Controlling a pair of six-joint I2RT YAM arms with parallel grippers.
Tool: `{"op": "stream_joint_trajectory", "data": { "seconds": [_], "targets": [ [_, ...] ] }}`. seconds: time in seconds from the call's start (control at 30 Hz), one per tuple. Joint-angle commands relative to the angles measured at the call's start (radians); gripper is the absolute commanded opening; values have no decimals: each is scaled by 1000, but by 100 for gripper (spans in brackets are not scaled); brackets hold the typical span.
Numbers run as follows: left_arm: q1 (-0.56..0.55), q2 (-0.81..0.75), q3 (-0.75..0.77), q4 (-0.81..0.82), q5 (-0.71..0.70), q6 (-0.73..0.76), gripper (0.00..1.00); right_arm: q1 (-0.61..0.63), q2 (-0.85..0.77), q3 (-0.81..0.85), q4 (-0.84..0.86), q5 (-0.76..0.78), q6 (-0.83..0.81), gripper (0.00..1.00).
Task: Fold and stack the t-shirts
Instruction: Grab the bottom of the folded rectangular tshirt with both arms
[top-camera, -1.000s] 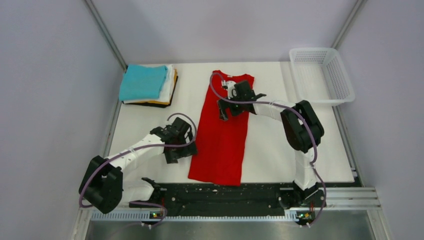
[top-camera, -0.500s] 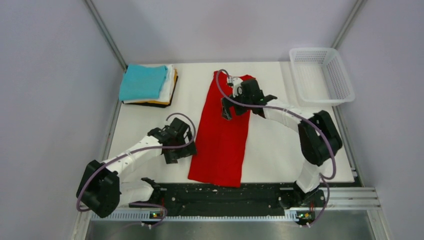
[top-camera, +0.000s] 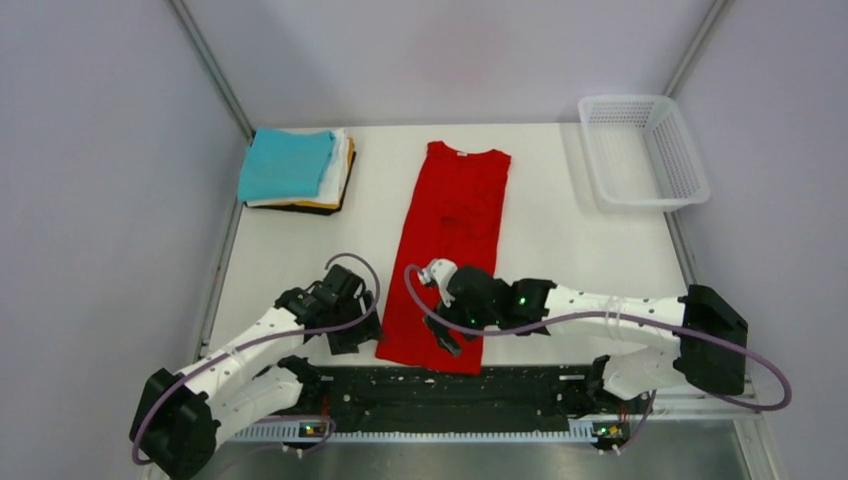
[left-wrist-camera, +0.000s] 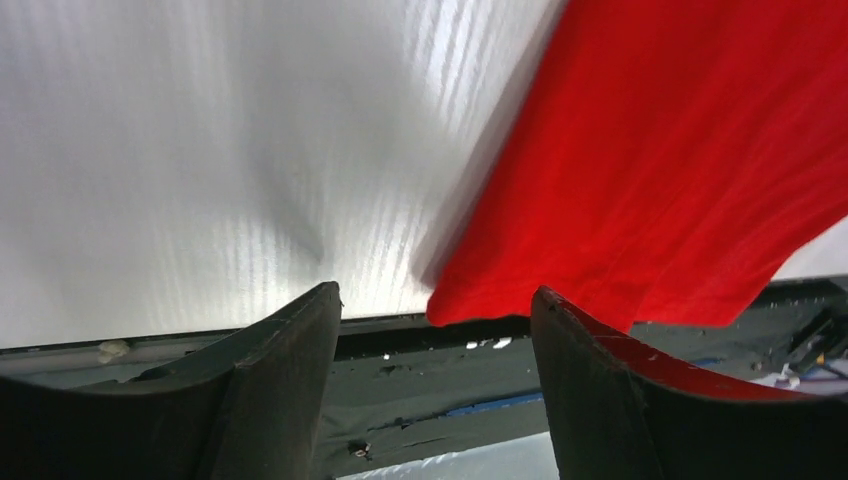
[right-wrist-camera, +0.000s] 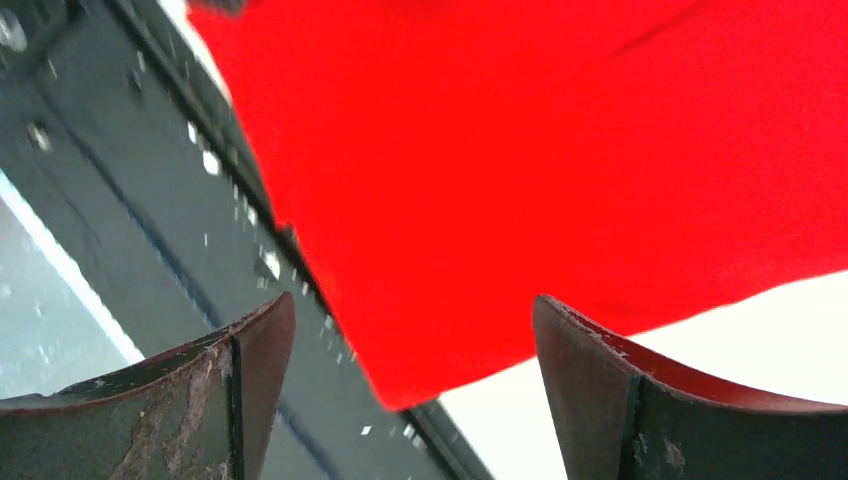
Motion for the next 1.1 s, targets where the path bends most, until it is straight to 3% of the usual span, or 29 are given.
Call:
{"op": "stream_joint_trajectory", "data": {
  "seconds": [0.0,0.33,0.4,0.47,0.6,0.73,0.87,0.9,1.07],
  "targets": [
    [-22,-47,-60,80,102,-15,72,140,-44,-57,-107,104,152,84],
    [-159,32,-122,238,99,-123,49,338,76,-71,-209,210,215,69],
    [-176,68,-107,240,84,-129,40,343,94,-77,-208,231,218,61],
    [-182,93,-96,230,65,-136,31,342,118,-83,-209,276,219,59],
    [-185,102,-89,237,54,-145,23,344,171,-86,-170,351,233,53],
    [-185,98,-78,233,49,-148,17,342,232,-86,-140,423,262,37],
    [-185,84,-62,208,42,-152,7,343,238,-68,-157,409,280,16],
    [-185,78,-60,200,41,-155,1,344,218,-67,-164,395,281,14],
    [-185,18,-52,169,53,-171,0,344,95,-58,-196,275,279,14]
  ]
}}
